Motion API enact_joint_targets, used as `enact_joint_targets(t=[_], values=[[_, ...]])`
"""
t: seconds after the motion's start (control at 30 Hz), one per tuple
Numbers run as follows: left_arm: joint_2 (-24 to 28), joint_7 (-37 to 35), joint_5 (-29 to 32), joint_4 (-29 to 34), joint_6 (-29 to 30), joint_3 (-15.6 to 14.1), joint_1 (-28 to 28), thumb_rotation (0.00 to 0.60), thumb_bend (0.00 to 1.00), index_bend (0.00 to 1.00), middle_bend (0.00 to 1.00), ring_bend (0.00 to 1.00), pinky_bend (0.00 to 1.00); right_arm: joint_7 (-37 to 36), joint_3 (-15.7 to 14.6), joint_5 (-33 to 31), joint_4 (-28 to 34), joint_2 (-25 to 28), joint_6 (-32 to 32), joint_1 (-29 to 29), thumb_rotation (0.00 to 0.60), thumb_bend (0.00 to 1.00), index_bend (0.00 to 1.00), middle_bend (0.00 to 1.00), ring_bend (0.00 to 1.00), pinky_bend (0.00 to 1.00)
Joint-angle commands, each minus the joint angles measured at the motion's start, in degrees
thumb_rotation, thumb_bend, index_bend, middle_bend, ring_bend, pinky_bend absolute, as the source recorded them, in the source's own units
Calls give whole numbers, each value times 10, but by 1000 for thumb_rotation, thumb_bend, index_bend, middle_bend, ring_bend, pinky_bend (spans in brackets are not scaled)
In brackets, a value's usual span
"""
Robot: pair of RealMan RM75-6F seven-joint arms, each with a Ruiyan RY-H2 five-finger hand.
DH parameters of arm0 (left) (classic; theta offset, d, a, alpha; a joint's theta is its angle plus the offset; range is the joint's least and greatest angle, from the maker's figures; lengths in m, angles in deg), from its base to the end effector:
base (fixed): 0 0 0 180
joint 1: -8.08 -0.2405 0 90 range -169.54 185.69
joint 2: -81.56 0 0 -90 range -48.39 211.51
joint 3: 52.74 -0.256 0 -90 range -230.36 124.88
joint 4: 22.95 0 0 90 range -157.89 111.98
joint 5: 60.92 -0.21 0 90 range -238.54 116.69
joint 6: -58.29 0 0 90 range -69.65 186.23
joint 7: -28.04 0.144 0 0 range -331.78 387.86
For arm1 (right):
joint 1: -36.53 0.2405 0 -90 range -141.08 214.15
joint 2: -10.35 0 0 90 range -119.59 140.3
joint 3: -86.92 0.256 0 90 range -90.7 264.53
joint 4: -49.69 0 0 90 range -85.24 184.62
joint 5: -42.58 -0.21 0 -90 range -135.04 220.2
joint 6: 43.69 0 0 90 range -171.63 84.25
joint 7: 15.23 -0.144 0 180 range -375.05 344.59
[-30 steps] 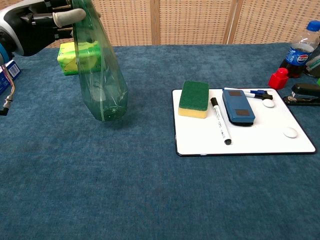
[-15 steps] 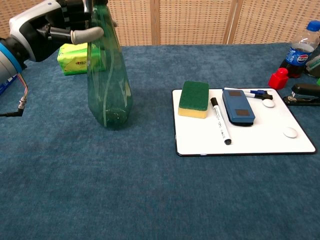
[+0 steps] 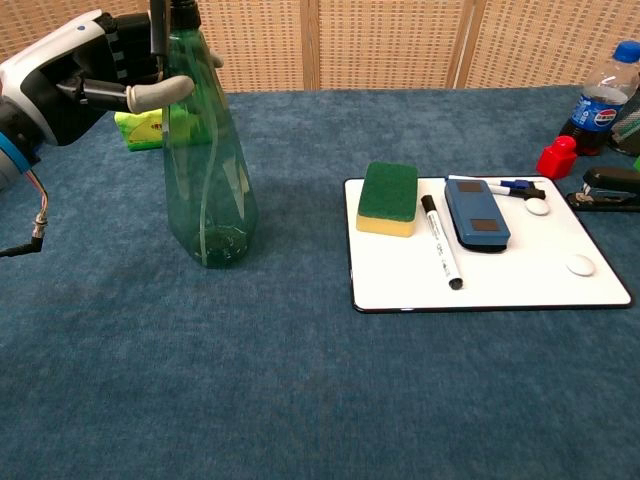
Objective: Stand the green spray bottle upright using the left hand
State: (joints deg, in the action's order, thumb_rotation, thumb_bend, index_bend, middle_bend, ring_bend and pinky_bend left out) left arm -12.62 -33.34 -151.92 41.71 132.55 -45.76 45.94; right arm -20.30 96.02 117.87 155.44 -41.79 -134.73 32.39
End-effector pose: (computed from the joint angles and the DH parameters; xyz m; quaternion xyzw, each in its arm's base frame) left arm -0.1706 0.3416 0.0072 -0.4980 -0.5677 -0.6480 0.0988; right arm -0.3104 -0.1486 0.2387 0.4491 -0.4261 0.4095 0.6702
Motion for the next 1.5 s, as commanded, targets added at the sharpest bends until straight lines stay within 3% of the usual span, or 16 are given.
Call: enact_joint_targets(t=[0.03, 0.67, 1.27, 1.5], values=[[-2, -2, 0, -4, 5, -4, -4, 600, 372, 455, 350, 340, 513, 0, 0, 1, 2, 1, 0, 0, 600, 307, 241, 296, 7, 56], [-12, 8, 5, -21, 20, -9, -16, 594, 372, 360, 229, 172, 367, -5, 0, 3, 4, 2, 1, 2, 600, 307, 234, 296, 7, 56], [-11, 16, 5, -25, 29, -12, -24, 314, 373, 247, 131, 76, 249, -8, 1, 7, 3, 2, -1, 3, 600, 307, 234, 297, 7, 56], [-5, 20, 3, -23, 32, -15, -28, 289, 371, 202, 93, 33, 185, -9, 2, 7, 3, 2, 1, 5, 600, 307, 234, 296, 7, 56]])
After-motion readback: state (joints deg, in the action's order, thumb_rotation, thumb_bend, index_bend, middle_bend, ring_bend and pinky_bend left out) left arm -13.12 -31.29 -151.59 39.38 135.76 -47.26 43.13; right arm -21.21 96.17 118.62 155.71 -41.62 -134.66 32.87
